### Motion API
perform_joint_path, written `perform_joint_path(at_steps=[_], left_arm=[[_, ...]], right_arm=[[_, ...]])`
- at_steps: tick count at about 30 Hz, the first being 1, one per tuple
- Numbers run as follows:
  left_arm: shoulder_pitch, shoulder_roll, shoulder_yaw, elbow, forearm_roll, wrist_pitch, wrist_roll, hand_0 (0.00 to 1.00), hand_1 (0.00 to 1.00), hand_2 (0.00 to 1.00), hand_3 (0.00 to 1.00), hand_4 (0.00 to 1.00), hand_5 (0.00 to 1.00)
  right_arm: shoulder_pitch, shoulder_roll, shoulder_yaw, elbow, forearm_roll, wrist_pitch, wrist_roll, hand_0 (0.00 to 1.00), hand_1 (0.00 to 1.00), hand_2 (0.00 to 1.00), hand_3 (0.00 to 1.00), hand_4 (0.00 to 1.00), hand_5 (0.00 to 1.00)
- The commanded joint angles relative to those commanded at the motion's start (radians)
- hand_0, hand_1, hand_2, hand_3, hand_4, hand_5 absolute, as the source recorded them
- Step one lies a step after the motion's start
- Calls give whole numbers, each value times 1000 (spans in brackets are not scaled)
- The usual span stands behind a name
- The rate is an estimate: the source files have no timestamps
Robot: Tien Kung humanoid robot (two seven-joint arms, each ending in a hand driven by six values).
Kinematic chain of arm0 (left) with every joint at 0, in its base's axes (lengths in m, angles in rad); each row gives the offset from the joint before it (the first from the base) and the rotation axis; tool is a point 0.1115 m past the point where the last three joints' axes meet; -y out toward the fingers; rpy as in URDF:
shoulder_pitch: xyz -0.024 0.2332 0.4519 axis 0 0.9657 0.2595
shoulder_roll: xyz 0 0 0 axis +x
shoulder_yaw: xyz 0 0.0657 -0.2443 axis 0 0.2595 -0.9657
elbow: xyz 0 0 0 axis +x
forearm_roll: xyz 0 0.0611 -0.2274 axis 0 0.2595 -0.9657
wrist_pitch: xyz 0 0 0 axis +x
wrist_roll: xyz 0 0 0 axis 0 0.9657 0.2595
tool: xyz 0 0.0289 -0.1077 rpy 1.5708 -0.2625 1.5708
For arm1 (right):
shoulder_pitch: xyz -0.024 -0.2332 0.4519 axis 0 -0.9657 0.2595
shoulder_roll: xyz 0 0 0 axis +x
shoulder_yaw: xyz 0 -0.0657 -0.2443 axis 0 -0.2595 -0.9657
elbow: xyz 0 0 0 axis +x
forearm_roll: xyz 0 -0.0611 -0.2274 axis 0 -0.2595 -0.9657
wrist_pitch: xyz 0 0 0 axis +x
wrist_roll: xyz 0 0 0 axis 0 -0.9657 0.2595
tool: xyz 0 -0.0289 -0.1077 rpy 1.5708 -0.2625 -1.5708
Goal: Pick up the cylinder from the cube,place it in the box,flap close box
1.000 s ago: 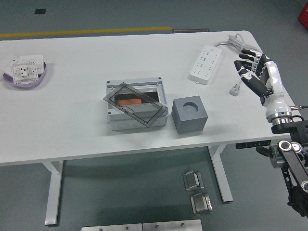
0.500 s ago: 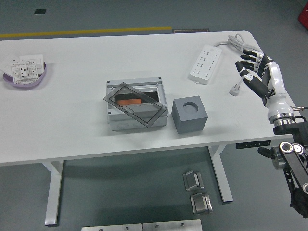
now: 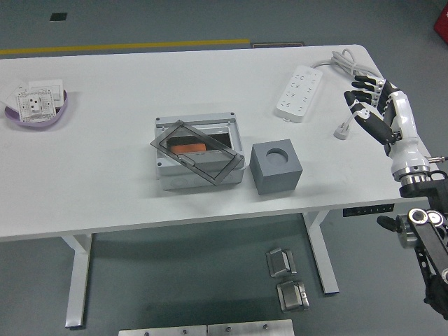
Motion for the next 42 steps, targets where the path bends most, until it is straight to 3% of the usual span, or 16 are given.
perform_joint_path(at_steps=[25, 26, 31, 32, 42], left_arm=[[-2, -9, 18, 0, -13, 0, -7, 633, 640, 641, 696, 669, 297], [-1, -9, 18, 0, -14, 0, -7, 633, 640, 641, 696, 669, 297], [-1, -11, 16, 0, -11, 0, -7, 633, 640, 641, 696, 669, 297], [-1, -11, 16, 0, -11, 0, -7, 633, 640, 642, 696, 669, 298], [11, -16, 3, 0, 3, -1, -1, 633, 640, 642, 696, 669, 298]], right_arm=[[-17, -8, -9, 19, -14, -5, -7, 699, 671, 702, 684, 756, 363], [-17, -9, -9, 18, -15, -6, -8, 643, 651, 701, 684, 754, 360], [-17, -7, -4, 7, -17, -6, -4, 643, 651, 701, 684, 754, 360], [-18, -5, -3, 3, -17, -4, -2, 521, 630, 701, 684, 753, 356], [-1, 8, -47, -90, 188, 78, 101, 488, 624, 701, 684, 752, 353]])
